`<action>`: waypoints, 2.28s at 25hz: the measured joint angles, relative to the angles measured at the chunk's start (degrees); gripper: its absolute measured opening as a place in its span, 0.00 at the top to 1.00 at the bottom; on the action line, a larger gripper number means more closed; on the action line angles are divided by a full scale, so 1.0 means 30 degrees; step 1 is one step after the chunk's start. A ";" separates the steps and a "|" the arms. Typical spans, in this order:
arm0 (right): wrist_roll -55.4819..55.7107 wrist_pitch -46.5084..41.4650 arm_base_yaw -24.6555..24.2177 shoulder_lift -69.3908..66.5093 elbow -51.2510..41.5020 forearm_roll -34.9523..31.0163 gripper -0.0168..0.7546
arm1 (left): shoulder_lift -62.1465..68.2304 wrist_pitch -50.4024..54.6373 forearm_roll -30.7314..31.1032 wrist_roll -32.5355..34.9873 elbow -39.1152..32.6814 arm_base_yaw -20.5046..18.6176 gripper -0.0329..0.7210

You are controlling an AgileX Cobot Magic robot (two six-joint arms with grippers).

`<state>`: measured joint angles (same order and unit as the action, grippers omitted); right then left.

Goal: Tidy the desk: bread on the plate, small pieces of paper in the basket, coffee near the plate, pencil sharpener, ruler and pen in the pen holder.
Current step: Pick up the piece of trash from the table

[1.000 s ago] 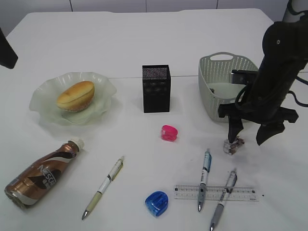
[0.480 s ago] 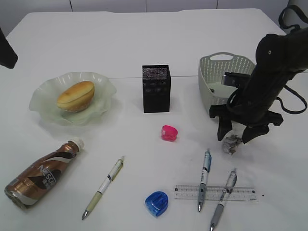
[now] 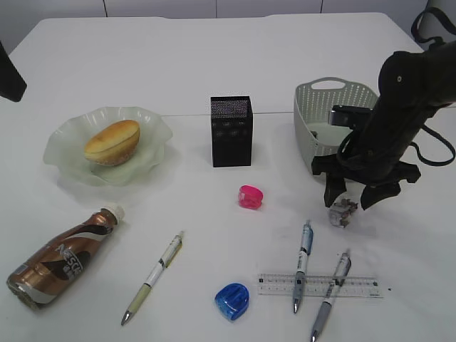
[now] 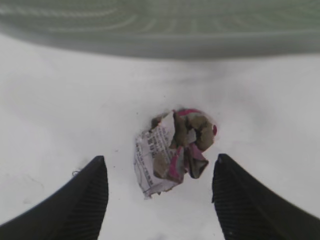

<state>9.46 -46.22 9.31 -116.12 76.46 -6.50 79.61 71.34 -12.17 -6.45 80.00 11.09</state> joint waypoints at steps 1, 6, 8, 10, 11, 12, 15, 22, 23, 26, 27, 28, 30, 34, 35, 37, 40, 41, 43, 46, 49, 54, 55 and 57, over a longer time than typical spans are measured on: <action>0.0000 0.0000 0.0000 0.0000 0.0000 -0.0006 0.32 | 0.0000 0.0000 0.0000 0.0000 0.0000 0.0000 0.25; 0.0000 -0.0029 0.0000 0.0000 0.0000 0.0232 0.32 | 0.0000 0.0000 0.0000 0.0000 0.0000 0.0000 0.25; 0.0000 -0.0029 0.0000 -0.0029 0.0000 0.0244 0.32 | 0.0000 0.0000 0.0000 0.0000 0.0000 0.0000 0.25; 0.0000 -0.0029 0.0000 -0.0118 0.0000 0.0278 0.32 | 0.0000 0.0000 0.0000 0.0000 0.0000 0.0000 0.25; 0.0000 -0.0029 0.0000 -0.0264 0.0000 0.0276 0.32 | 0.0000 0.0000 0.0000 0.0000 0.0000 0.0000 0.25; 0.0000 -0.0029 0.0000 -0.0420 0.0000 0.0276 0.32 | 0.0000 0.0000 0.0000 0.0000 0.0000 0.0000 0.25; 0.0000 -0.0029 0.0000 -0.0669 0.0000 0.0077 0.32 | 0.0000 0.0000 0.0000 0.0000 0.0000 0.0000 0.25; -0.0014 0.0015 0.0000 -0.0669 0.0000 -0.0127 0.36 | 0.0000 0.0000 0.0000 0.0000 0.0000 0.0000 0.26; -0.0014 0.0040 0.0000 -0.0698 0.0000 -0.0127 0.36 | 0.0000 0.0000 0.0000 0.0000 0.0000 0.0000 0.26; -0.0014 0.0040 0.0000 -0.0790 0.0000 -0.0127 0.36 | 0.0000 0.0000 0.0000 0.0000 0.0000 0.0000 0.26; -0.0014 0.0040 0.0000 -0.0875 0.0000 -0.0127 0.36 | 0.0000 0.0000 0.0000 0.0000 0.0000 0.0000 0.26; -0.0014 0.0040 0.0000 -0.0993 0.0000 -0.0127 0.36 | 0.0000 0.0000 0.0000 0.0000 0.0000 0.0000 0.26; -0.0014 -0.0004 0.0000 -0.1180 0.0000 -0.0127 0.36 | 0.0000 0.0000 0.0000 0.0000 0.0000 0.0000 0.26; -0.0043 0.0031 0.0000 -0.1217 0.0000 -0.0127 0.42 | 0.0000 0.0000 0.0000 0.0000 0.0000 0.0000 0.26; -0.0043 0.0031 0.0000 -0.1217 0.0000 -0.0127 0.45 | 0.0000 0.0000 0.0000 0.0000 0.0000 0.0000 0.26; -0.0043 0.0031 0.0000 -0.1217 0.0000 -0.0127 0.55 | 0.0000 0.0000 0.0000 0.0000 0.0000 0.0000 0.26; -0.0043 0.0108 0.0000 -0.1301 0.0000 -0.0087 0.70 | 0.0000 0.0000 0.0000 0.0000 0.0000 0.0000 0.26; -0.0043 0.0149 0.0000 -0.1339 0.0000 -0.0052 0.74 | 0.0000 0.0000 0.0000 0.0000 0.0000 0.0000 0.26; -0.0043 0.0149 0.0000 -0.1409 0.0000 0.0157 0.84 | 0.0000 0.0000 0.0000 0.0000 0.0000 0.0000 0.26; -0.0326 0.0149 0.0000 -0.1409 0.0000 0.0317 0.96 | 0.0000 0.0000 0.0000 0.0000 0.0000 0.0000 0.26; -0.0538 -0.0098 0.0000 -0.1409 0.0036 0.0400 0.96 | 0.0000 0.0000 0.0000 0.0000 0.0000 0.0000 0.26; -0.0658 -0.0259 0.0000 -0.1409 0.0036 0.0439 0.96 | 0.0000 0.0000 0.0000 0.0000 0.0000 0.0000 0.26; -0.0658 -0.0259 0.0000 -0.1365 0.0036 0.0439 0.96 | 0.0000 0.0000 0.0000 0.0000 0.0000 0.0000 0.27; -0.0703 -0.0259 0.0000 -0.1104 0.0036 0.0439 0.96 | 0.0000 0.0000 0.0000 0.0000 0.0000 0.0000 0.27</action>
<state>7.35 -47.00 9.31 -119.44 76.57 -5.18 79.61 71.34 -12.17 -6.45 80.00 11.09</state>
